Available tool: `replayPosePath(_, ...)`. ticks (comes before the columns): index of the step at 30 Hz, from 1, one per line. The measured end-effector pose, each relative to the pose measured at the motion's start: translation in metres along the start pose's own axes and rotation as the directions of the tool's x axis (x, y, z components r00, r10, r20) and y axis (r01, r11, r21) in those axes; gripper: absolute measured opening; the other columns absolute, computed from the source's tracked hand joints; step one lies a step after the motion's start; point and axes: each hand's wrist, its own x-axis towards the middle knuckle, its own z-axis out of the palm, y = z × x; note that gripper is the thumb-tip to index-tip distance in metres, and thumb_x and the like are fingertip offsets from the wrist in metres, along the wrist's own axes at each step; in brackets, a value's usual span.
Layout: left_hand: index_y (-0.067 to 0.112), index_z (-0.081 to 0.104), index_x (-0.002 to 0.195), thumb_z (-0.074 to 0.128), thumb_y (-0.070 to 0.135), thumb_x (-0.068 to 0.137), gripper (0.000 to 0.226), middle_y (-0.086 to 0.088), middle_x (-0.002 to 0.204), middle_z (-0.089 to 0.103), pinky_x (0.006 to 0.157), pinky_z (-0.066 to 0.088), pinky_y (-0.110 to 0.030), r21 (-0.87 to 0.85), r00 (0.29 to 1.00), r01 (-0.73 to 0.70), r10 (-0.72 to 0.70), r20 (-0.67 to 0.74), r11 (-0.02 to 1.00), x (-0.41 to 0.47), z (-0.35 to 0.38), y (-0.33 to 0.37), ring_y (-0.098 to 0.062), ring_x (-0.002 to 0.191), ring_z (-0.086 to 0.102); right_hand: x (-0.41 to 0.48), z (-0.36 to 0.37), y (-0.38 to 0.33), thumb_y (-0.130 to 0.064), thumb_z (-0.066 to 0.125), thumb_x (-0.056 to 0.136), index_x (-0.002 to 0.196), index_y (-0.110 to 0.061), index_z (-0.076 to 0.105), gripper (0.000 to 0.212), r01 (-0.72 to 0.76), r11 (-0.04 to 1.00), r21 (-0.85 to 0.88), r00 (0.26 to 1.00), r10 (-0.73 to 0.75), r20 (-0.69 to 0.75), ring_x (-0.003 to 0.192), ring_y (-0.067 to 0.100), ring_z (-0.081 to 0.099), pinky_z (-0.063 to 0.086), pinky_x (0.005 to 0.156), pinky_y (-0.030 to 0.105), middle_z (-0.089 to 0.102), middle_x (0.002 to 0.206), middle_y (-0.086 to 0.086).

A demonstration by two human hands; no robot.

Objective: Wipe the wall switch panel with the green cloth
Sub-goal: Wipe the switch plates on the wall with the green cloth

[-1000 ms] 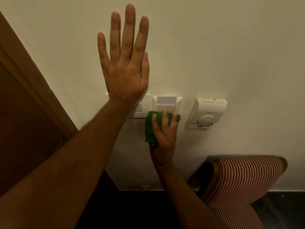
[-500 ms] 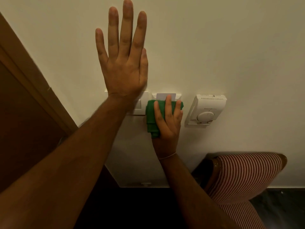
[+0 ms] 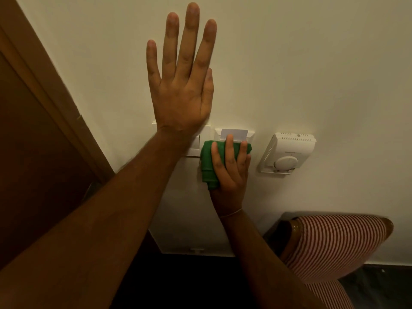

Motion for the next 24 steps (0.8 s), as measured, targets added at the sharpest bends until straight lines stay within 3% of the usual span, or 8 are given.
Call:
replayPosePath(5, 0.017, 0.035, 0.173, 0.046, 0.031, 0.121, 0.055, -0.019, 0.176, 0.039, 0.138, 0.015, -0.063, -0.008, 1.0, 0.003, -0.003, -0.012, 1.0, -0.002, 0.002, 0.0, -0.042, 0.165, 0.032, 0.023, -0.005, -0.009, -0.02, 0.076, 0.102, 0.164, -0.021, 0.033, 0.076, 0.005, 1.0, 0.0, 0.998, -0.005, -0.069, 0.167, 0.03, 0.009, 0.006, 0.136, 0.049, 0.011, 0.179, -0.001)
replayPosePath(8, 0.016, 0.036, 0.173, 0.047, 0.031, 0.121, 0.055, -0.02, 0.175, 0.041, 0.138, 0.012, -0.061, -0.002, 1.0, 0.012, -0.012, -0.017, 1.0, 0.001, 0.002, 0.0, -0.042, 0.164, 0.032, 0.029, 0.002, -0.007, -0.026, 0.068, 0.108, 0.167, -0.023, 0.029, 0.071, 0.021, 0.999, -0.036, 0.994, -0.025, -0.109, 0.167, 0.032, 0.012, 0.005, 0.137, 0.048, 0.014, 0.178, 0.003)
replayPosePath(13, 0.018, 0.033, 0.175, 0.039, 0.034, 0.122, 0.056, -0.015, 0.178, 0.032, 0.138, 0.012, -0.061, 0.017, 1.0, 0.005, -0.005, -0.002, 1.0, 0.003, -0.003, 0.0, -0.039, 0.167, 0.029, -0.015, 0.01, 0.011, -0.035, 0.072, 0.102, 0.171, -0.022, 0.013, 0.092, 0.134, 0.971, -0.197, 0.991, -0.131, 0.03, 0.168, 0.026, 0.001, -0.002, 0.138, 0.047, 0.003, 0.18, 0.004)
replayPosePath(18, 0.021, 0.031, 0.176, 0.046, 0.033, 0.121, 0.058, -0.011, 0.179, 0.03, 0.137, 0.011, -0.059, 0.06, 1.0, 0.01, -0.01, -0.001, 0.998, 0.001, -0.005, 0.003, -0.035, 0.167, 0.027, -0.012, 0.011, 0.017, -0.038, 0.053, 0.114, 0.171, -0.023, 0.017, 0.069, 0.166, 0.969, -0.181, 0.986, -0.162, 0.037, 0.168, 0.026, 0.004, -0.001, 0.138, 0.046, 0.007, 0.18, 0.002)
replayPosePath(24, 0.019, 0.031, 0.177, 0.042, 0.033, 0.121, 0.058, -0.016, 0.179, 0.032, 0.139, 0.013, -0.062, -0.027, 1.0, 0.01, -0.01, 0.008, 1.0, 0.001, -0.004, 0.001, -0.039, 0.167, 0.029, 0.024, 0.009, 0.001, -0.034, 0.055, 0.114, 0.169, -0.023, 0.023, 0.065, 0.071, 0.995, -0.07, 0.995, -0.075, -0.068, 0.168, 0.03, 0.008, -0.001, 0.137, 0.048, 0.013, 0.179, 0.003)
